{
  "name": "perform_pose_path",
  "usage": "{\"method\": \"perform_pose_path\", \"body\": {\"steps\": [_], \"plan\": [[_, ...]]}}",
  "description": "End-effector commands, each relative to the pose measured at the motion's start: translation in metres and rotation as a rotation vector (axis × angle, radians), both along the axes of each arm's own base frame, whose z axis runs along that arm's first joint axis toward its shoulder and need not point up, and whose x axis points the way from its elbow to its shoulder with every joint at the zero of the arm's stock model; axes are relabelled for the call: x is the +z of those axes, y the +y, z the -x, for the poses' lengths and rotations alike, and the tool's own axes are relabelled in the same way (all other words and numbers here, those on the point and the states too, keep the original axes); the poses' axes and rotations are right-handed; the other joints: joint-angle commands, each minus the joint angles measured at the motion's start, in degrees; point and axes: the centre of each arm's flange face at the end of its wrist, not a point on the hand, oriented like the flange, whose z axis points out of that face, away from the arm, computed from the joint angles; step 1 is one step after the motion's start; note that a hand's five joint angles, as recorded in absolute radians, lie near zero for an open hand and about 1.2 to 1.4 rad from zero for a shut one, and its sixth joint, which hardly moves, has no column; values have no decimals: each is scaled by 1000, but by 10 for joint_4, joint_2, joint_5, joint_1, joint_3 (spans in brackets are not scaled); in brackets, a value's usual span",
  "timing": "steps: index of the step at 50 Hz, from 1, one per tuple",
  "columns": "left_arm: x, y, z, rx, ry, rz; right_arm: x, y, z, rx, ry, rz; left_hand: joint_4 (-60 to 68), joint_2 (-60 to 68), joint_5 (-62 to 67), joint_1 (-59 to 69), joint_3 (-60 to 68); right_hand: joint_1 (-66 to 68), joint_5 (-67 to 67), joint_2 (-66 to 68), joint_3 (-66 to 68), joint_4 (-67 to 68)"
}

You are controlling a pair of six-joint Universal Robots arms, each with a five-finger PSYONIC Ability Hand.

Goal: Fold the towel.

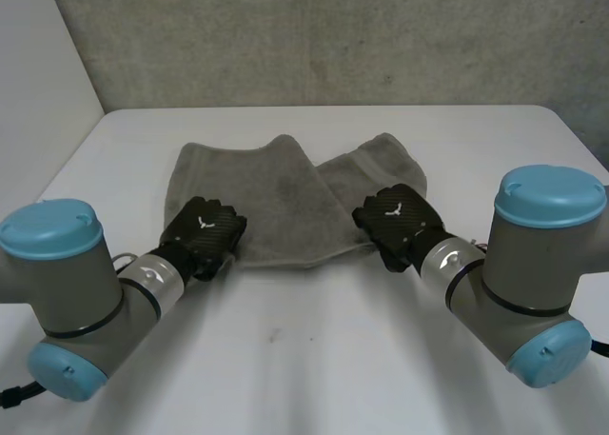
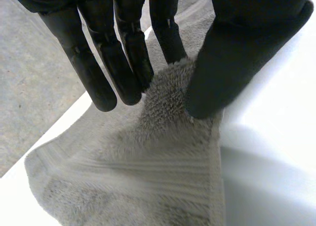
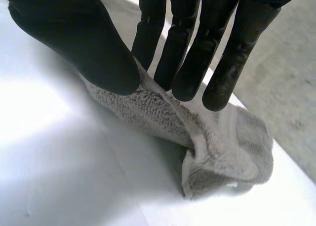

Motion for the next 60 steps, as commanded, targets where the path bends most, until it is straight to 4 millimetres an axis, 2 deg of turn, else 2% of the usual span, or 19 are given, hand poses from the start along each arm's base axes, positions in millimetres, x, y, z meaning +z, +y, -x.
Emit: {"method": "perform_pose_path", "body": {"steps": [1,7,10,17,21,28,31,34,36,40,42,56,58,60], "plan": [[3,10,-7,37,-32,-74,2,-15,12,-205,-186,-132,-348,-341,-348,-340,-342,241,135,124,120,116],[4,19,-13,131,-46,-105,6,-22,16,-260,-287,-193,-370,-363,-370,-362,-364,241,135,124,120,116],[5,21,-13,234,25,-143,8,-21,15,-260,-294,-195,-387,-380,-387,-379,-381,241,135,124,120,116],[-2,23,-9,310,114,-209,8,-16,14,-256,-298,-205,-375,-369,-375,-367,-369,241,135,124,120,116],[-7,19,-8,346,110,-202,9,-16,14,-258,-299,-201,-370,-363,-370,-362,-364,241,135,124,120,116],[-14,13,-22,501,57,-168,17,-19,18,-267,-311,-183,-343,-337,-343,-335,-337,241,135,124,120,116],[-15,13,-24,518,53,-164,17,-19,18,-266,-310,-182,-330,-323,-330,-322,-324,241,135,124,120,116],[-18,13,-25,527,44,-169,15,-19,18,-267,-308,-185,-296,-289,-296,-288,-290,241,135,124,120,116],[-22,10,-25,529,46,-166,15,-19,17,-267,-307,-186,-221,-214,-221,-213,-215,241,135,124,120,116],[-25,6,-26,536,59,-154,14,-19,17,-266,-306,-189,-151,-145,-152,-143,-146,241,135,124,120,116],[-25,2,-24,533,83,-131,13,-18,17,-266,-305,-190,-63,-56,-63,-55,-57,241,135,124,120,116],[-15,-9,-27,542,130,-85,12,-18,17,-266,-301,-191,168,175,168,176,174,241,135,124,120,116],[-15,-11,-26,542,136,-82,12,-19,18,-268,-301,-191,287,294,287,295,293,241,135,124,120,116],[-16,-12,-26,535,137,-85,12,-19,18,-268,-301,-191,299,306,299,307,305,241,135,124,120,116]]}}
